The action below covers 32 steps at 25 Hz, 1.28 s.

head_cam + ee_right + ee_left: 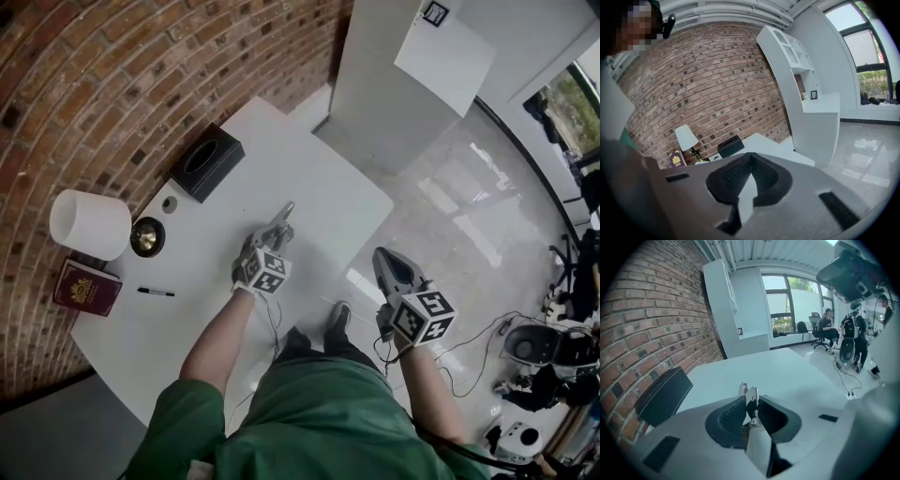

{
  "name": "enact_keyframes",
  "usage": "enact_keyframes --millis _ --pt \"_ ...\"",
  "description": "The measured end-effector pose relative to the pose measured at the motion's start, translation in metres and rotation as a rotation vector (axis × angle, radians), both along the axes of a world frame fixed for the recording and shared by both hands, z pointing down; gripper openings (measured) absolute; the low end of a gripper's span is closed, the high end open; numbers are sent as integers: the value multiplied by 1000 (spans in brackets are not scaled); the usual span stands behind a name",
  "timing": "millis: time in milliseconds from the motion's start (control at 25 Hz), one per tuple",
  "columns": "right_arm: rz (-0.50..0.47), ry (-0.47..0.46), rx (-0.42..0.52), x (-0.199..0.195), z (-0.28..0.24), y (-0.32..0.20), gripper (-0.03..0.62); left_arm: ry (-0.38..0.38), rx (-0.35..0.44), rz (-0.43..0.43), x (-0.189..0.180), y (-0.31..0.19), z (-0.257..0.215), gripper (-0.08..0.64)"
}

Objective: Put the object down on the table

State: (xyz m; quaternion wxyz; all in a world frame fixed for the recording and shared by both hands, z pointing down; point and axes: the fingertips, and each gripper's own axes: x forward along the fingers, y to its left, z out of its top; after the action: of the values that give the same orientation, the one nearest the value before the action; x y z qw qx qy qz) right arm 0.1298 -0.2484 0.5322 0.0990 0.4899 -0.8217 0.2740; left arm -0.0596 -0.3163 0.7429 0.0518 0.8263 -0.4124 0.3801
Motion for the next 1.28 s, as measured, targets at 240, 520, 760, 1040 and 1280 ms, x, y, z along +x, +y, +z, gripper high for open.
enact_keyframes --millis 240,520,760,1040,1280 --pt "-22 -20 -7 -5 1 -1 3 59 -85 -25 5 16 -2 145" --pt "-67 -32 6 -16 -3 -6 3 257 -43 -160 2 28 -57 150" --pt "-106 -46 47 -32 -18 -13 3 393 -21 -203 7 28 -123 150" --pt "-127 -53 132 -44 -46 -22 3 546 74 -213 8 32 -206 109" --pt "-95 -56 262 -36 -86 -28 2 634 197 -205 11 40 -274 26"
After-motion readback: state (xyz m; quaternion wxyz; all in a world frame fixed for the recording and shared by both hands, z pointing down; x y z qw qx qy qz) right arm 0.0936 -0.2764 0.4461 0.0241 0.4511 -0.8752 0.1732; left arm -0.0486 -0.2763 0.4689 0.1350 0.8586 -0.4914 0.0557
